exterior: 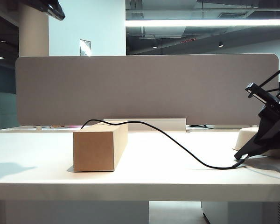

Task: Pick up the charging cable and the phone, plug the charging cable into the charging port on the phone, and finally place them back on the table.

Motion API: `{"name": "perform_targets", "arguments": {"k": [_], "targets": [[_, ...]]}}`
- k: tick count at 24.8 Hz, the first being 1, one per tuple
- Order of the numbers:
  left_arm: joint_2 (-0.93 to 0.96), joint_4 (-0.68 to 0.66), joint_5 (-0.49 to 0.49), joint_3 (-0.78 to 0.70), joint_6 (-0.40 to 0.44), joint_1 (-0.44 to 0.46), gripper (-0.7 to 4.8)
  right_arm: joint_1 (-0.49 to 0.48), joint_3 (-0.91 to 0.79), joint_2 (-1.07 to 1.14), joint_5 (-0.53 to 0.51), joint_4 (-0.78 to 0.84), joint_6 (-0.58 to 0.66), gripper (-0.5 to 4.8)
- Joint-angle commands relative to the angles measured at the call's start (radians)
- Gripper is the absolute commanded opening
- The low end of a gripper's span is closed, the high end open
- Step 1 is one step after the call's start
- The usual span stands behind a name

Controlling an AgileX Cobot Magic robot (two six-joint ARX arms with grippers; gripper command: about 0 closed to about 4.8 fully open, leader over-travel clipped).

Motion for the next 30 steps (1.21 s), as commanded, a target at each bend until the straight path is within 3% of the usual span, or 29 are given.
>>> {"name": "perform_targets", "arguments": {"k": [1, 4, 15, 24, 30], "targets": [[-0.011, -0.003, 0.004, 0.001, 0.004, 0.001, -0.06, 0.001, 0.004, -0.002, 0.006, -0.02, -0.004, 1.82], [-0.015, -0.011, 0.005, 0.001, 0.004, 0.001, -0.06, 0.001, 0.004, -0.002, 0.01, -0.04, -0.004, 2.55], [-0.039, -0.03, 0.005, 0.001, 0.004, 0.001, -0.06, 0.001, 0.004, -0.058, 0.027, -0.172, -0.015, 3.09], [-0.044, -0.032, 0.01, -0.053, 0.004, 0.001, -0.06, 0.002, 0.002, -0.312, 0.059, -0.352, -0.158, 3.11], [-0.044, -0.022, 0.016, -0.066, 0.004, 0.001, -0.06, 0.002, -0.054, -0.488, 0.092, -0.378, -0.198, 2.89]]}}
